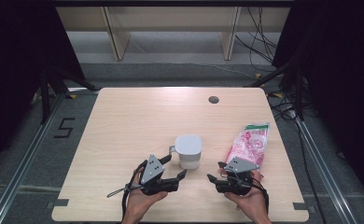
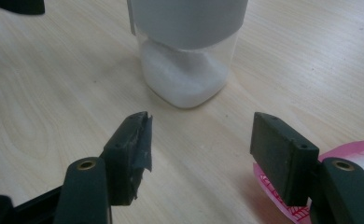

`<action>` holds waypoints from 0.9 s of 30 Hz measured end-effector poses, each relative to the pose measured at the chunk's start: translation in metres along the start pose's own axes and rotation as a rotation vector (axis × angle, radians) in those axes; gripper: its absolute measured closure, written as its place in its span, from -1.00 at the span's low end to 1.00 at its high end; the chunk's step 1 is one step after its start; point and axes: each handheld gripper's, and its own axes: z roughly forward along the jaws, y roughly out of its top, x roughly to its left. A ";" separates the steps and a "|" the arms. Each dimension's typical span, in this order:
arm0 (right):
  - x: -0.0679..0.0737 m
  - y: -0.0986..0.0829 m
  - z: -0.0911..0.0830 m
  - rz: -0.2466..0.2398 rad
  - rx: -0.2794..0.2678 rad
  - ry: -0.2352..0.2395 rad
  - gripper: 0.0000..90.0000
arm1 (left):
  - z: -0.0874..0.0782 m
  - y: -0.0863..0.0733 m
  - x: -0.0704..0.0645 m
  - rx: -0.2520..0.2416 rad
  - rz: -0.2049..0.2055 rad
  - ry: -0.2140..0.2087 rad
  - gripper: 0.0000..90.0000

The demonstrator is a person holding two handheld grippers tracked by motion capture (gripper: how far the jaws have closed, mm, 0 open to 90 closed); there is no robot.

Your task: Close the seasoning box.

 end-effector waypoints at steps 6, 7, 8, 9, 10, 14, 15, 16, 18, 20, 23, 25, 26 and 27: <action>0.000 0.000 -0.003 0.002 0.007 0.004 -0.16 | -0.001 -0.009 -0.008 0.011 -0.006 -0.011 -0.42; 0.000 0.000 -0.003 0.002 0.007 0.004 -0.16 | -0.001 -0.009 -0.008 0.011 -0.006 -0.011 -0.43; 0.000 0.000 -0.004 -0.003 -0.003 0.002 -0.17 | 0.000 -0.012 -0.008 0.010 -0.007 -0.022 -0.43; 0.002 -0.001 -0.007 0.015 -0.003 0.018 -0.22 | 0.000 -0.014 -0.008 0.029 -0.006 -0.020 -0.45; 0.002 -0.002 -0.008 0.012 -0.006 0.024 -0.22 | 0.002 -0.020 -0.009 0.064 -0.001 -0.022 -0.45; 0.002 -0.007 -0.012 0.009 -0.019 0.017 -0.28 | 0.002 -0.026 -0.014 0.057 -0.019 -0.034 -0.45; 0.002 -0.008 -0.013 0.032 -0.007 0.040 -0.30 | 0.002 -0.027 -0.015 0.060 -0.021 -0.032 -0.45; 0.004 -0.009 -0.014 0.044 0.004 0.035 -0.32 | 0.004 -0.028 -0.016 0.048 -0.019 -0.049 -0.45; 0.004 -0.014 -0.015 0.031 0.014 0.038 -0.36 | 0.005 -0.031 -0.019 0.042 -0.049 -0.052 -0.45; 0.006 -0.016 -0.016 0.038 0.023 0.048 -0.38 | 0.005 -0.032 -0.020 0.041 -0.054 -0.050 -0.45; 0.006 -0.018 -0.017 0.018 0.021 0.055 -0.38 | 0.006 -0.033 -0.022 0.044 -0.044 -0.066 -0.45; 0.007 -0.020 -0.018 0.013 0.009 0.049 -0.39 | 0.007 -0.034 -0.026 0.049 -0.037 -0.064 -0.45; 0.009 -0.021 -0.020 0.025 0.021 0.060 -0.40 | 0.008 -0.035 -0.029 0.060 -0.027 -0.064 -0.45; 0.010 -0.022 -0.021 0.033 0.019 0.052 -0.40 | 0.010 -0.036 -0.030 0.057 -0.026 -0.069 -0.45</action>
